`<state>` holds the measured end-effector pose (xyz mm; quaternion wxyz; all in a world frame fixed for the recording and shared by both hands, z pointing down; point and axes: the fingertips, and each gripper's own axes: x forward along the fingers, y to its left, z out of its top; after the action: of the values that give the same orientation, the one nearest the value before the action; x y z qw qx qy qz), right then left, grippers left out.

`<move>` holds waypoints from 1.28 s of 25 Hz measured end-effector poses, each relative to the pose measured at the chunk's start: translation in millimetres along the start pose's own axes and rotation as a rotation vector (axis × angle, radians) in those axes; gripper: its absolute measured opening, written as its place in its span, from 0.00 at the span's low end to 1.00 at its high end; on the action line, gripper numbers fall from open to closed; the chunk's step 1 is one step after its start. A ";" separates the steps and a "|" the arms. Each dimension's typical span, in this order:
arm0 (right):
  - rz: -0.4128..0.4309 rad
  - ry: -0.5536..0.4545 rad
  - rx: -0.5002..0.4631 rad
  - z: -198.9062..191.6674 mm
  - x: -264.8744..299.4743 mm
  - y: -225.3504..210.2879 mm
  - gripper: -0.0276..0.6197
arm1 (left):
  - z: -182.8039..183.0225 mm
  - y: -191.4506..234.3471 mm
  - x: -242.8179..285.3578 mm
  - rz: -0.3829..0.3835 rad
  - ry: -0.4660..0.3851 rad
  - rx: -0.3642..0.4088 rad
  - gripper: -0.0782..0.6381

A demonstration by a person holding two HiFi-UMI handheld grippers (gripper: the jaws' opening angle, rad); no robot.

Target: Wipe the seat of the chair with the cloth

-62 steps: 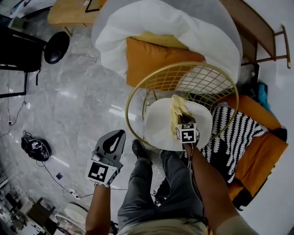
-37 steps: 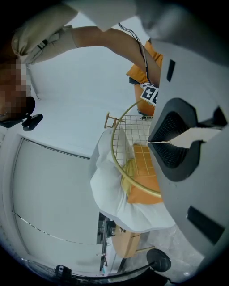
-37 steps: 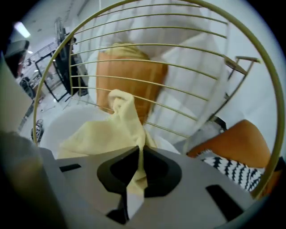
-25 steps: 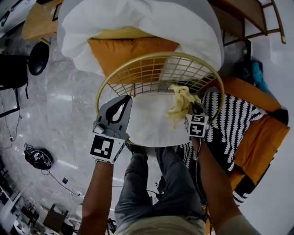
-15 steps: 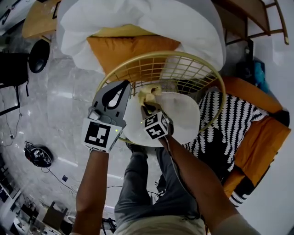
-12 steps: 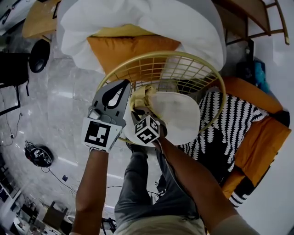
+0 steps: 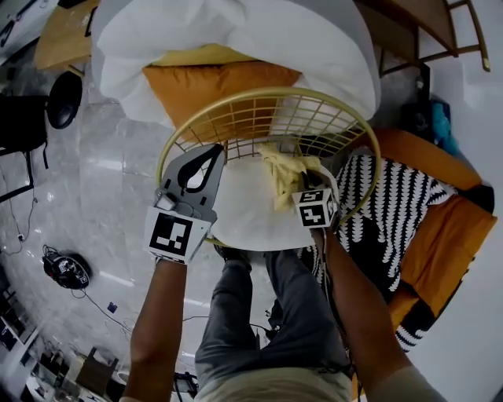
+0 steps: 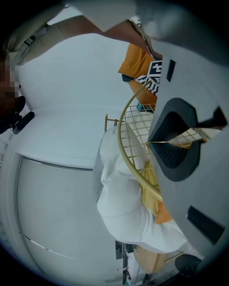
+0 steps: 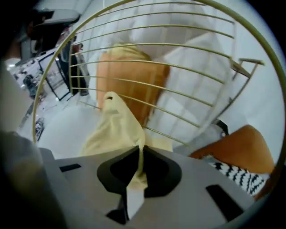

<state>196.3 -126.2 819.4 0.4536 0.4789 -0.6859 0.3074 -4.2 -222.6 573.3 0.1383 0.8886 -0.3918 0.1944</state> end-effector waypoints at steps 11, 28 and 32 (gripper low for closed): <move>0.002 0.036 0.036 -47.2 -19.7 14.9 0.10 | -11.1 -19.0 -3.1 -0.020 0.012 -0.009 0.14; 0.363 -0.004 -0.203 -82.0 -41.1 260.2 0.10 | -57.6 -43.3 -80.4 -0.010 -0.061 0.002 0.14; 0.203 0.066 -0.224 -118.6 -40.4 195.2 0.10 | -72.4 -49.1 -97.0 -0.018 -0.002 -0.010 0.14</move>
<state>57.8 59.4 832.3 0.4931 0.3431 -0.7453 0.2891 -44.5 -99.3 588.9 0.1442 0.8915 -0.3849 0.1904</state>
